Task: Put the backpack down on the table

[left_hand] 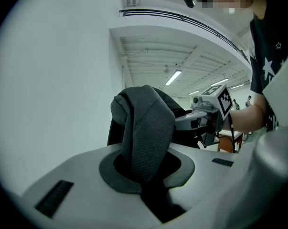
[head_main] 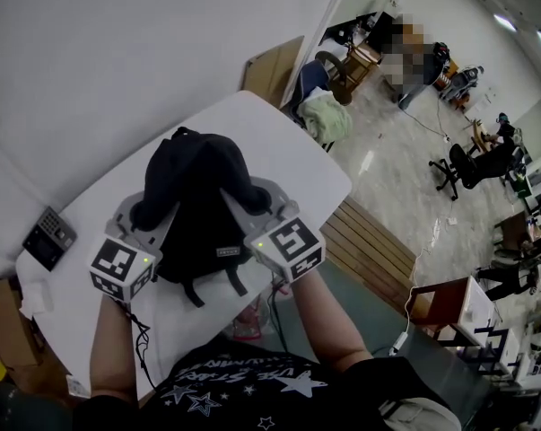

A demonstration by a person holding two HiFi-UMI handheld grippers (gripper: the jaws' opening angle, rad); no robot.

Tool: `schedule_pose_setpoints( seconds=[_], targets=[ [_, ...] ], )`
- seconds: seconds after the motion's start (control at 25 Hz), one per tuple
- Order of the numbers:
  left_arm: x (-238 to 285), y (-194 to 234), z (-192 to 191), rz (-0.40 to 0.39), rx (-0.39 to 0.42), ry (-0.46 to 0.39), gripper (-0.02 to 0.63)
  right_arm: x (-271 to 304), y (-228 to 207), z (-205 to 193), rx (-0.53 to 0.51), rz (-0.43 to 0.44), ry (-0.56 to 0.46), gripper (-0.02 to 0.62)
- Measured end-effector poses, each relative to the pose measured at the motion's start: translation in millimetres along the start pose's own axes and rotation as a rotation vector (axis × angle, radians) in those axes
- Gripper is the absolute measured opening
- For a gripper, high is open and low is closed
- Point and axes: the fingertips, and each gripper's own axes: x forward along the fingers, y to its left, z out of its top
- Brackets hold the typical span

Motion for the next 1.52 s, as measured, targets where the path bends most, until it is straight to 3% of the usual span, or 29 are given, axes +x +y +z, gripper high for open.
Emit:
schedule_pose_setpoints(
  seconds=[0.28,0.56,0.64,0.72,0.8,0.96,1.16,1.52],
  targets=[
    [0,0,-3,0.002,-0.033,-0.032,0.057,-2,1,0,-0.007,-0.009,-0.025,0.022],
    [-11,-2,-5,0.071,0.011,-0.039,0.080,-5,9,-3,0.017,0.019,0.006,0.044],
    [-12,-3,-5,0.082,0.011,-0.036,0.131,-4,12,-12,0.028,0.040,0.062,0.154],
    [-12,-7,-6,0.071,-0.005,-0.034,0.227,-7,16,-19,0.026,0.047,0.090,0.268],
    [-14,-12,-7,0.069,-0.012,-0.030,0.315,-12,19,-21,0.022,0.034,0.087,0.297],
    [-21,-14,-11,0.111,-0.019,-0.008,0.397,-22,16,-21,0.037,0.013,0.091,0.304],
    [-42,-7,-17,0.191,-0.041,0.000,0.402,-38,14,-22,0.044,-0.015,0.080,0.304],
    [-68,-30,-25,0.223,-0.073,0.004,0.400,-68,19,-16,0.048,-0.079,0.018,0.302]
  ],
)
